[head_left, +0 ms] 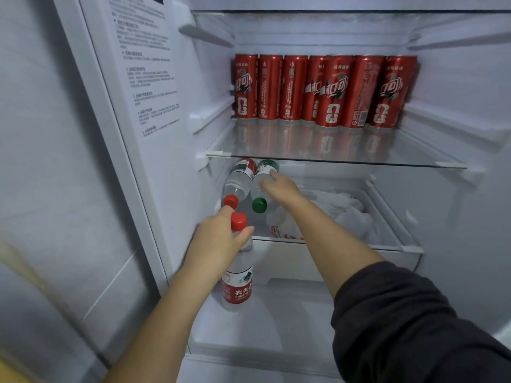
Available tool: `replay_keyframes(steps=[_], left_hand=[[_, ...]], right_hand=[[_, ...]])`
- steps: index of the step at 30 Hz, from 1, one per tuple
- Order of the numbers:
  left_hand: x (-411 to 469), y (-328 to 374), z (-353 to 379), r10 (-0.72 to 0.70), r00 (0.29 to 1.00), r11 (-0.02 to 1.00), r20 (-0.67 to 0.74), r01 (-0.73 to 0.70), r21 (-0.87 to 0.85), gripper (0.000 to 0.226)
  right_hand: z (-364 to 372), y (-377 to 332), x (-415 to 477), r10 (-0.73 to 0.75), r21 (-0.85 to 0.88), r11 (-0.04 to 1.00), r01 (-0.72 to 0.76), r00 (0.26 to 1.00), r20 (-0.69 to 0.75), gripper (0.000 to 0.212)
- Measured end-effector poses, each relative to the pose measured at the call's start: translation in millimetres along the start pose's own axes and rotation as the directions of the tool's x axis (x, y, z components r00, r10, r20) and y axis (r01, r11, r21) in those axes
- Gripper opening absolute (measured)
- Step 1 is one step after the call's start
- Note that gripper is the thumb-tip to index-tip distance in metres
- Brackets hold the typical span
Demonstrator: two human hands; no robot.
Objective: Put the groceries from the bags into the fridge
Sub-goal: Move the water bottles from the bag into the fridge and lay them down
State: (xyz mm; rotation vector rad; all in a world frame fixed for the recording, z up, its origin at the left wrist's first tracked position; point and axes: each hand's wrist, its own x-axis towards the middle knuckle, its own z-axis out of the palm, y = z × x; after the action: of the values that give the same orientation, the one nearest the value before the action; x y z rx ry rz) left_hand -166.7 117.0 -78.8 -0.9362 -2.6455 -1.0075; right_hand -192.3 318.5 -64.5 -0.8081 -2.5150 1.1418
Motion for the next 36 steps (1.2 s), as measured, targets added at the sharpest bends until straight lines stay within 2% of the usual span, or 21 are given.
replay_keyframes(steps=[4, 8, 12, 16, 18, 21, 24, 29, 36], left_hand=[[1, 5, -3, -0.009, 0.999, 0.999, 0.035, 0.010, -0.030, 0.033], [-8, 9, -11, 0.044, 0.999, 0.990, 0.030, -0.039, -0.132, 0.027], [-21, 28, -31, 0.114, 0.988, 0.951, -0.100, -0.138, -0.276, 0.024], [-21, 51, -52, 0.152, 0.964, 0.842, -0.220, -0.242, -0.481, 0.021], [-22, 62, -53, 0.191, 0.947, 0.790, -0.260, -0.305, -0.531, 0.018], [-23, 73, -43, 0.244, 0.916, 0.733, -0.318, -0.389, -0.558, 0.015], [-20, 72, -22, 0.232, 0.906, 0.699, -0.353, -0.408, -0.587, 0.015], [-13, 59, 6, 0.252, 0.922, 0.678, -0.294, -0.385, -0.626, 0.019], [-11, 28, 28, 0.327, 0.938, 0.823, -0.111, -0.341, -0.454, 0.025]], right_hand=[[-6, 7, -2, -0.004, 0.026, 1.000, 0.003, 0.999, 0.043, 0.063], [-16, 23, -20, -0.071, 0.192, 0.980, 0.059, 0.996, 0.053, 0.061], [-33, 51, -55, -0.053, 0.398, 0.915, 0.063, 0.998, -0.034, 0.044], [-56, 78, -94, 0.039, 0.609, 0.793, -0.007, 0.998, -0.040, 0.021], [-67, 83, -112, 0.109, 0.612, 0.789, -0.058, 0.993, -0.048, 0.024], [-78, 90, -129, 0.206, 0.590, 0.789, -0.172, 0.978, 0.010, 0.045], [-82, 96, -135, 0.209, 0.630, 0.754, -0.189, 0.977, 0.043, 0.054], [-89, 103, -134, 0.268, 0.648, 0.747, -0.150, 0.959, -0.087, 0.043], [-89, 108, -131, 0.251, 0.674, 0.739, -0.005, 0.930, -0.268, 0.022]])
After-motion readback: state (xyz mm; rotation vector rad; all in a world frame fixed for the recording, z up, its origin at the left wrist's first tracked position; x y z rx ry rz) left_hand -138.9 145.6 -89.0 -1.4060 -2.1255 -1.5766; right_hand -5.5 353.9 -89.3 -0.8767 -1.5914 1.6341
